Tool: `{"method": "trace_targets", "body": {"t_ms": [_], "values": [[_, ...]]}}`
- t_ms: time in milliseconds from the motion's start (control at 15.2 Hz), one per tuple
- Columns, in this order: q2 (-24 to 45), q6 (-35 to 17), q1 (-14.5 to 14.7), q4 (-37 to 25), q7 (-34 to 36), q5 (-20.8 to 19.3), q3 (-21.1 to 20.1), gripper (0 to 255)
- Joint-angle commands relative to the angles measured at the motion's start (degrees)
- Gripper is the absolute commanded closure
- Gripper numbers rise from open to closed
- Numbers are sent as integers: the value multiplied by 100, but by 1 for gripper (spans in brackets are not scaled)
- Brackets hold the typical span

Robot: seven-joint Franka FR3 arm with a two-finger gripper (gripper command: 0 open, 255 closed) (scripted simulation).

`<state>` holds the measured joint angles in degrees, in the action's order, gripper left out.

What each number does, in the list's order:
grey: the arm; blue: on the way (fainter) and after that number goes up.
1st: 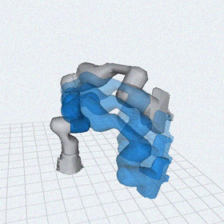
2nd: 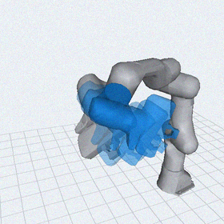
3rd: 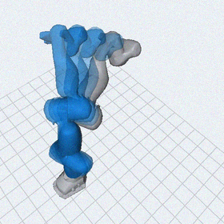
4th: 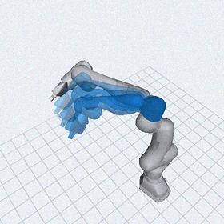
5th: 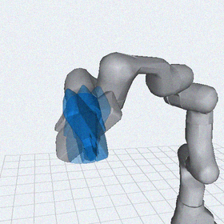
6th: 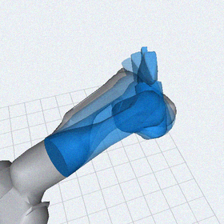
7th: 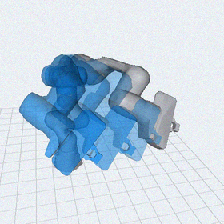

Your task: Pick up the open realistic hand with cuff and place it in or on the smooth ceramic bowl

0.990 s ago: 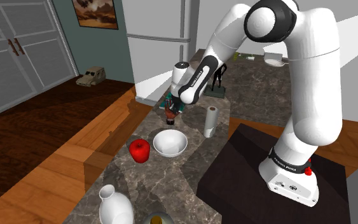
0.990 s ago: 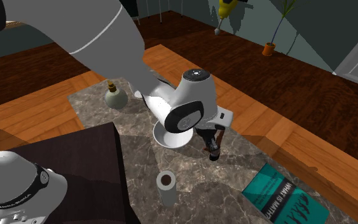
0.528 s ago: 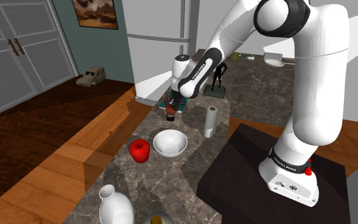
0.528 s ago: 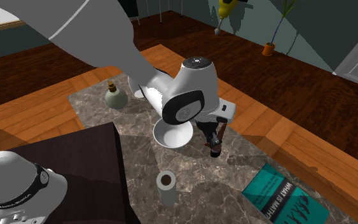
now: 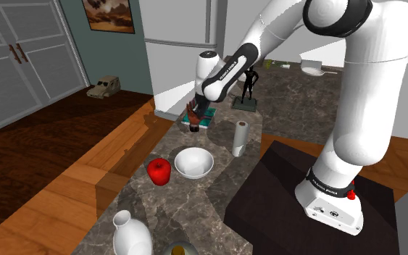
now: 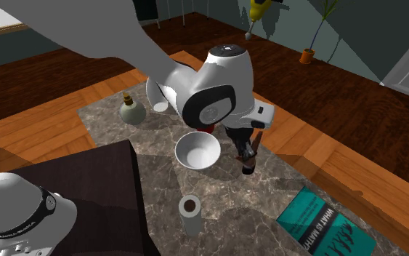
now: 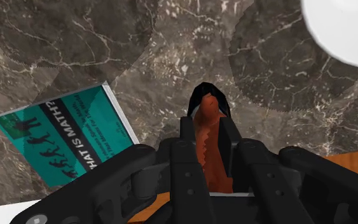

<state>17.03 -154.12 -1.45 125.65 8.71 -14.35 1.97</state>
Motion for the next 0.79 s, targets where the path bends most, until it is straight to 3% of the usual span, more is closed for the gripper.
{"method": "trace_targets", "body": {"t_ms": [0, 528, 726], "values": [[-126, 131, -12, -6, -45, 40, -21, 255], [-547, 632, -38, -90, -205, 184, -81, 255], [-941, 627, 195, 362, 237, 25, -162, 255]]}}
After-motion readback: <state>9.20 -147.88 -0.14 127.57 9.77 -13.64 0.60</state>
